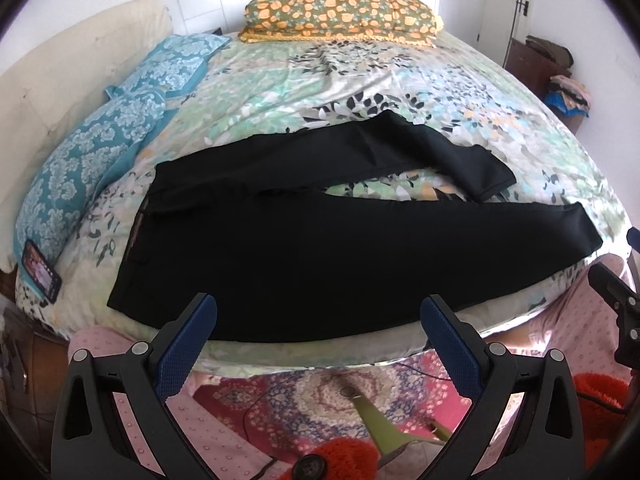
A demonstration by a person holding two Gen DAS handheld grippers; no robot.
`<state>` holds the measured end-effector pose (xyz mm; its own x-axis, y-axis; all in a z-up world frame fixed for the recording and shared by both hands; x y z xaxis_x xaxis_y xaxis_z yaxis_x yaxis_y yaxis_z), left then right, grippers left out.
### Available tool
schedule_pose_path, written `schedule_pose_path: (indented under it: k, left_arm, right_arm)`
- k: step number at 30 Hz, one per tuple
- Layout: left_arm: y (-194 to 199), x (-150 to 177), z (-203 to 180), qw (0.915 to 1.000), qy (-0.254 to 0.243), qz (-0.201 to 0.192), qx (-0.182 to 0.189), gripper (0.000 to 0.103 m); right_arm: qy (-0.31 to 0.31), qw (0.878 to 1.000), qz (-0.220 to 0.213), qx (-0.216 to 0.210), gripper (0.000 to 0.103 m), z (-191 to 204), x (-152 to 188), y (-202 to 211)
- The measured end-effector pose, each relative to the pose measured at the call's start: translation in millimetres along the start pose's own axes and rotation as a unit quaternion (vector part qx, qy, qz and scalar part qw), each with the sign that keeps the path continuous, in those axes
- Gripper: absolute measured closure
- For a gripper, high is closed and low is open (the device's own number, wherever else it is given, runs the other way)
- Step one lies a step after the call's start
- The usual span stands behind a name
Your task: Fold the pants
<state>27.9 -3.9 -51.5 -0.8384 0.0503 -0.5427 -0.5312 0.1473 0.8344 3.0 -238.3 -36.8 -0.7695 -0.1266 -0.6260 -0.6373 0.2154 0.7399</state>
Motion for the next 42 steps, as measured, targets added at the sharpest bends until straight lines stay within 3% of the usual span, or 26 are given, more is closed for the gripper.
schedule_pose_path:
  k: [42]
  left_arm:
    - [-18,0,4,0.9995,0.016,0.026,0.003,0.001]
  right_arm:
    - [0.037,0.999,0.03,-0.019,0.0,29,5,-20]
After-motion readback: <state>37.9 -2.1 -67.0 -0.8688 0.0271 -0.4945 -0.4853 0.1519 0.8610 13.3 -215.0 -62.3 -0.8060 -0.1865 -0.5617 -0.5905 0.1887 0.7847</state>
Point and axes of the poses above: each gripper's, at about its wrist camera, not at the fingertips, and y roughly against the way its jaws point, z to its left, x to its underside, the point moved 4 cm from there along -y, roughly the way its jaws point, and after that the axes turned 11 degrees about x, right-handed, at the moved point
